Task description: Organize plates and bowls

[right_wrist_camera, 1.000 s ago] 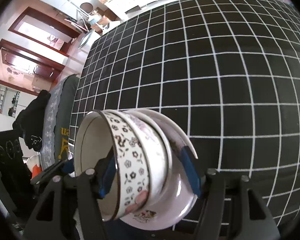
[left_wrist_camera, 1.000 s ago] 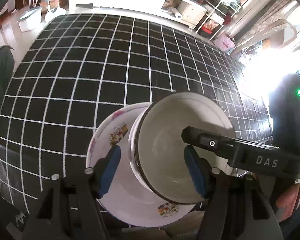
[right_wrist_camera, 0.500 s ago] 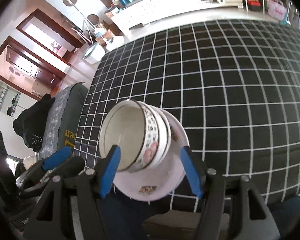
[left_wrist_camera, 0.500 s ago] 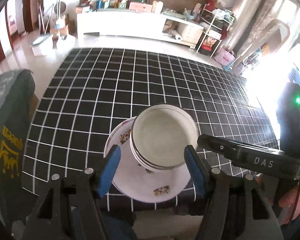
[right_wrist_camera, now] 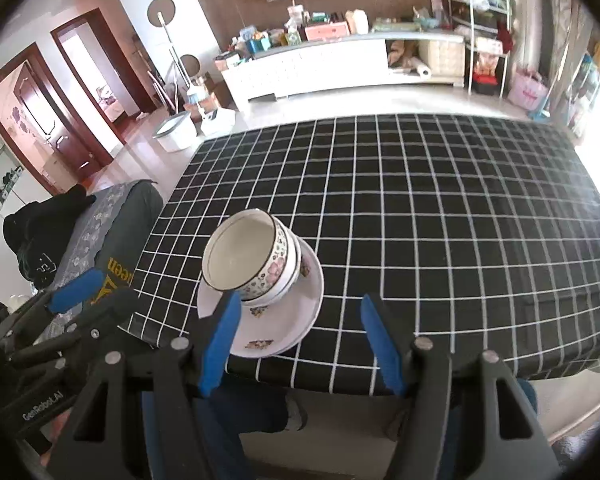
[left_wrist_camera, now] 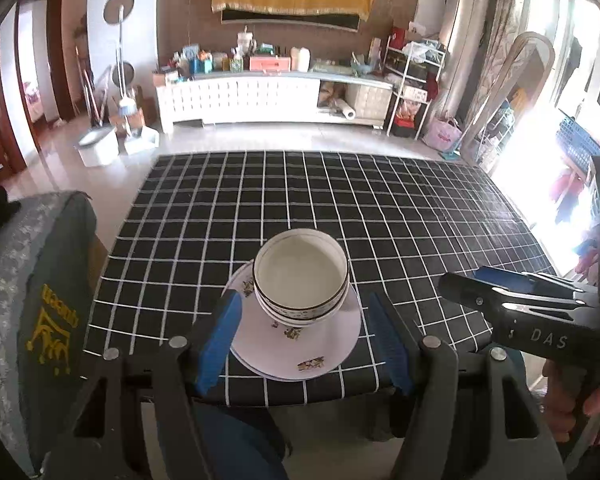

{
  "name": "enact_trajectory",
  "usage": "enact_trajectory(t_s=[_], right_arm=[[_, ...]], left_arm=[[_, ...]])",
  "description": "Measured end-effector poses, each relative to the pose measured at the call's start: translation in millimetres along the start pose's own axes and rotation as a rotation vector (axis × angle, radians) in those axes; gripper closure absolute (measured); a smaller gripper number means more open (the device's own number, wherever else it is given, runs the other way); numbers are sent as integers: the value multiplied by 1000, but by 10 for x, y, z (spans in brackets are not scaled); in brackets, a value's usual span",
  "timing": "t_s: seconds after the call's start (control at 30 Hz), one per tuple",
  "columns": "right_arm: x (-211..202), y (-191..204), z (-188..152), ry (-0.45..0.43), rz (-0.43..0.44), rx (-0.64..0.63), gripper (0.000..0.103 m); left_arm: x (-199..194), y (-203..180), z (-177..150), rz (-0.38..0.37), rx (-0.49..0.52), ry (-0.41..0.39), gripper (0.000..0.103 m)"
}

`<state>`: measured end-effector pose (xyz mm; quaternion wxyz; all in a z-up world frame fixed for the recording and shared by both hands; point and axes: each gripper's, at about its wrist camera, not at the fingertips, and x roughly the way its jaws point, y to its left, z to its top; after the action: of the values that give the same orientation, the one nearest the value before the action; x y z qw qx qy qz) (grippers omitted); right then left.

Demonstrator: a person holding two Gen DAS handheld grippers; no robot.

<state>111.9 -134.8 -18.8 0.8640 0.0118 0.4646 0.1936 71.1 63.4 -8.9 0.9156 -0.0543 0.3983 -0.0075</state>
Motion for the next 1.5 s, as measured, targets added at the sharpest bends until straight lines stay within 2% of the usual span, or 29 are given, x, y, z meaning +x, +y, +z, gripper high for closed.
enact_trajectory(t_s=[0.17,0.33,0.53,0.63,0.7,0.83,1.0,1.5], right_arm=[[-173,-20,-110,-32,-50,-14,35],[-357,-42,-235,-71,-61,-19,35],[-614,-26,-386,-148,-106,-60,23],[-736,-22,-453,-197,-133,-79,15],[-799,-29,-499,-222,-144,-86,10],[-886,-49,-554,-272,-160,-99,1],[-945,-21,-625,-317,-201,-130,0],[-997,-84,-677,-314,-162,-117,0]], left_arm=[[-274,-120,-82,49,16,-62,38],[-479,-298,-195,76,55,-104,27],[-644,-488,-324,85,76,-154,20],[-693,-520,-374,86,62,-183,10],[-715,-512,-394,86,44,-194,0],[-735,-516,-432,69,41,-200,0],[-743,-583,-487,61,58,-188,0],[-773,-658,-543,104,83,-196,0]])
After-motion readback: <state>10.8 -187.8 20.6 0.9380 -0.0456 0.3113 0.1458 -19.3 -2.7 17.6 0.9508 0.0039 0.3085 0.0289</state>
